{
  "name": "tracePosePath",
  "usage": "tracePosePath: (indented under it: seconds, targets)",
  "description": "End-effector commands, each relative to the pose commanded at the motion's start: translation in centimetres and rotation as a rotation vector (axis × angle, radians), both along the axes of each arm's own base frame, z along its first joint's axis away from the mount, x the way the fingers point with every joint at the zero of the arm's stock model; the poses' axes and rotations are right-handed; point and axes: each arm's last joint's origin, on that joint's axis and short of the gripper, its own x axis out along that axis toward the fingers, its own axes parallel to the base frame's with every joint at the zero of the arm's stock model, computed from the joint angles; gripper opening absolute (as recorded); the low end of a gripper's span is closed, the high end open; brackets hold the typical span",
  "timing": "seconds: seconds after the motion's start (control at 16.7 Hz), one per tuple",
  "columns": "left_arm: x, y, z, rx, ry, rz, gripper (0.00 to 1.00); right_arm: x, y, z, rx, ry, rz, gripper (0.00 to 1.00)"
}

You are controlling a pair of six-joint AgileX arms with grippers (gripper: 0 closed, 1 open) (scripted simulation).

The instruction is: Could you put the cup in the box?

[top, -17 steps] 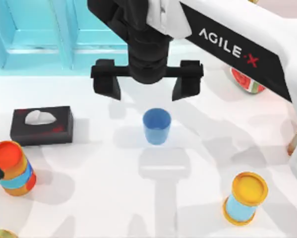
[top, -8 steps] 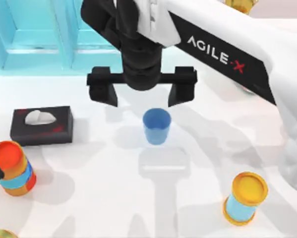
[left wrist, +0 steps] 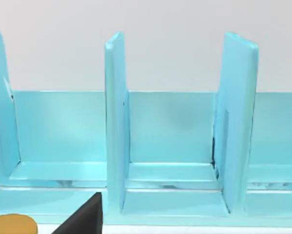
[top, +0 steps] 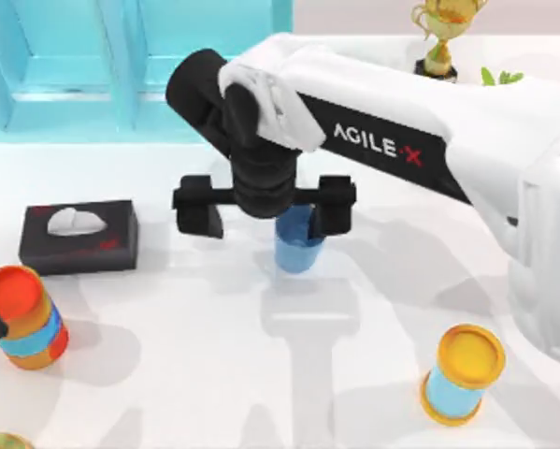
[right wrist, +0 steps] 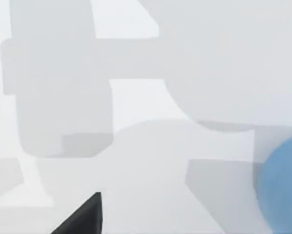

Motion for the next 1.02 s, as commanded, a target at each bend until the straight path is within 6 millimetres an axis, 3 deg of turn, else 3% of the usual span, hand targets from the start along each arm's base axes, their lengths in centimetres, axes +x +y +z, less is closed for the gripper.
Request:
tracePosePath:
  seconds: [0.3,1.02]
  targets:
    - [0.0,0.0,0.0,0.0,0.0,0.0,1.0,0.04,-0.09,-0.82,-0.003,0.003,0.0,1.0]
    - [0.0,0.0,0.0,0.0,0.0,0.0,1.0,0.04,-0.09,-0.82,-0.003,0.003,0.0,0.1]
